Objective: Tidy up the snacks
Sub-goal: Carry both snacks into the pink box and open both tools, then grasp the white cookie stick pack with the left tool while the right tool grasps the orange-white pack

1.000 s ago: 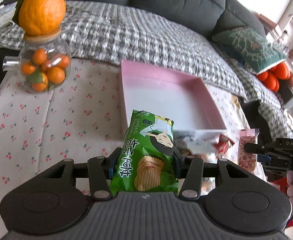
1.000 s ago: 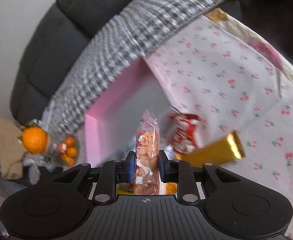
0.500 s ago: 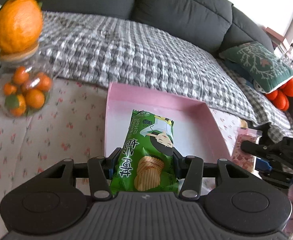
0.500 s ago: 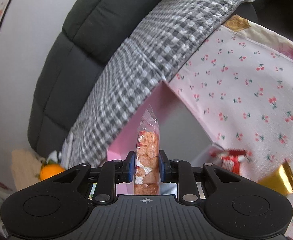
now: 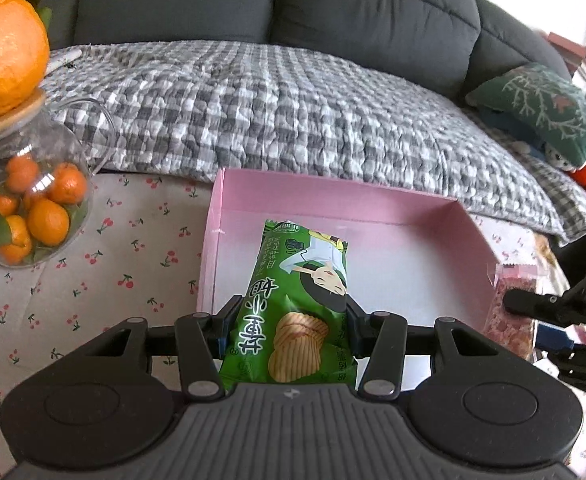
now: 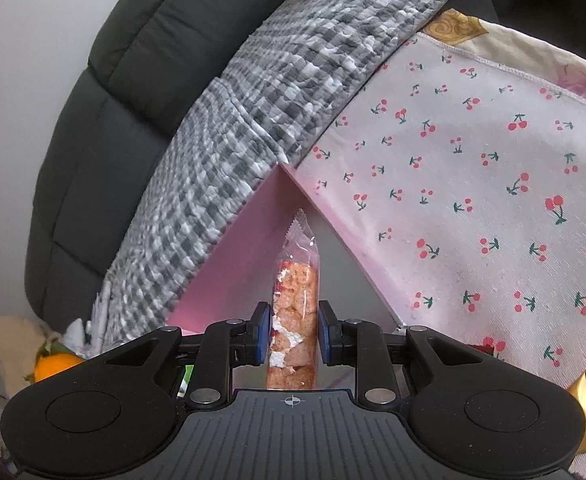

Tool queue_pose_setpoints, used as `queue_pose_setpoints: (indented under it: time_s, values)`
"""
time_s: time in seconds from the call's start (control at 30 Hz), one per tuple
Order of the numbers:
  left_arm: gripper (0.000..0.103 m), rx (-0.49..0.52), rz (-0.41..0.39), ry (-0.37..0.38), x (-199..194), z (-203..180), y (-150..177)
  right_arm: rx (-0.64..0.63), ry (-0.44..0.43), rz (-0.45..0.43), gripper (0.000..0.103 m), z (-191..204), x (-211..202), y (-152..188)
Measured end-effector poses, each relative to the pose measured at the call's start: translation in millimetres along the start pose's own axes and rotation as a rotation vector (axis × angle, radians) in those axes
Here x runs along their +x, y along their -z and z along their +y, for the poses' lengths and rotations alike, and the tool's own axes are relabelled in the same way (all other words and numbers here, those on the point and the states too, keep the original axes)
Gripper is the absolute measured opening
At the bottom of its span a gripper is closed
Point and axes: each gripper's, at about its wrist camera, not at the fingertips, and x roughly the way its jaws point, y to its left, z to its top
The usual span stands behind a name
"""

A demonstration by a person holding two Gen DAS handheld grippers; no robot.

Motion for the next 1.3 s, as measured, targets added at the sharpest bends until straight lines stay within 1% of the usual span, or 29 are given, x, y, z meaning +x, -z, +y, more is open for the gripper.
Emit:
queue_pose_setpoints:
  time_s: [0.07, 0.13, 0.17, 0.2, 0.23, 0.27, 0.3, 0.37, 0.43, 0.5, 0.53, 0.6, 0.67, 0.73, 0.83, 0.93, 0.97, 1.1, 1.23, 1.3]
  values:
    - [0.047, 0.011, 0.006, -0.01, 1.2, -1.7, 1.6, 0.0, 0.005, 0.003, 0.027, -0.7, 1.1, -0.6]
    - [0.049, 0.022, 0.012, -0.014, 2.0, -2.8, 2.3, -0.013, 0.026, 0.0, 0.027, 0.4, 1.0, -0.5]
    - [0.049, 0.028, 0.01, -0.017, 2.1, -4.3, 2.7, -0.02, 0.033, 0.002, 0.03, 1.1, 1.1, -0.4]
    - [0.053, 0.034, -0.001, -0.026, -0.2, -5.5, 3.2, -0.023, 0.04, 0.006, 0.032, 1.7, 1.0, -0.4]
    - [0.063, 0.042, -0.007, -0.029, -2.2, -6.5, 3.3, -0.024, 0.046, 0.009, 0.041, 2.1, 0.9, -0.7]
    - [0.068, 0.049, -0.008, -0.027, -1.2, -6.7, 3.3, -0.024, 0.05, 0.006, 0.049, 2.6, -0.2, -0.7]
    - [0.074, 0.057, -0.011, -0.023, -3.8, -7.6, 3.5, -0.028, 0.044, 0.0, 0.054, 3.6, -1.8, -0.7]
    - [0.078, 0.077, -0.011, -0.023, -6.5, -9.5, 3.6, -0.044, 0.048, -0.007, 0.069, 8.1, -6.4, -1.5]
    - [0.086, 0.095, -0.008, -0.029, -9.9, -11.1, 4.8, -0.066, 0.055, -0.013, 0.073, 13.0, -10.7, -1.5]
    - [0.088, 0.101, -0.008, -0.027, -14.2, -11.1, 5.8, -0.091, 0.053, -0.01, 0.074, 18.3, -14.4, -0.7]
    - [0.091, 0.1, -0.004, -0.029, -15.3, -11.2, 5.6, -0.107, 0.054, -0.004, 0.075, 21.6, -16.3, 0.0]
    - [0.094, 0.097, -0.001, -0.039, -20.4, -10.4, 4.7, -0.141, 0.062, 0.003, 0.078, 28.0, -20.1, 1.9]
    - [0.096, 0.1, 0.0, -0.033, -28.0, -10.3, 4.3, -0.185, 0.069, 0.006, 0.083, 34.5, -25.1, 4.0]
    - [0.1, 0.107, 0.001, -0.031, -35.7, -10.6, 4.7, -0.237, 0.075, 0.01, 0.086, 40.7, -30.8, 6.1]
    - [0.102, 0.129, 0.001, -0.044, -45.4, -12.6, 4.9, -0.326, 0.086, 0.013, 0.087, 48.9, -41.3, 10.0]
    - [0.102, 0.164, 0.004, -0.062, -54.0, -15.0, 5.1, -0.414, 0.111, 0.005, 0.094, 54.0, -53.3, 15.3]
    - [0.102, 0.177, 0.003, -0.068, -57.9, -15.6, 6.1, -0.443, 0.118, -0.001, 0.095, 55.1, -58.2, 17.7]
    - [0.102, 0.21, 0.017, -0.088, -72.0, -15.7, 12.1, -0.543, 0.138, -0.005, 0.095, 54.8, -74.4, 25.7]
    - [0.102, 0.205, 0.048, -0.077, -81.6, -11.2, 19.6, -0.598, 0.15, -0.001, 0.099, 47.9, -86.8, 33.0]
    - [0.102, 0.208, 0.057, -0.071, -85.5, -9.5, 24.3, -0.63, 0.148, -0.002, 0.099, 45.0, -91.9, 37.4]
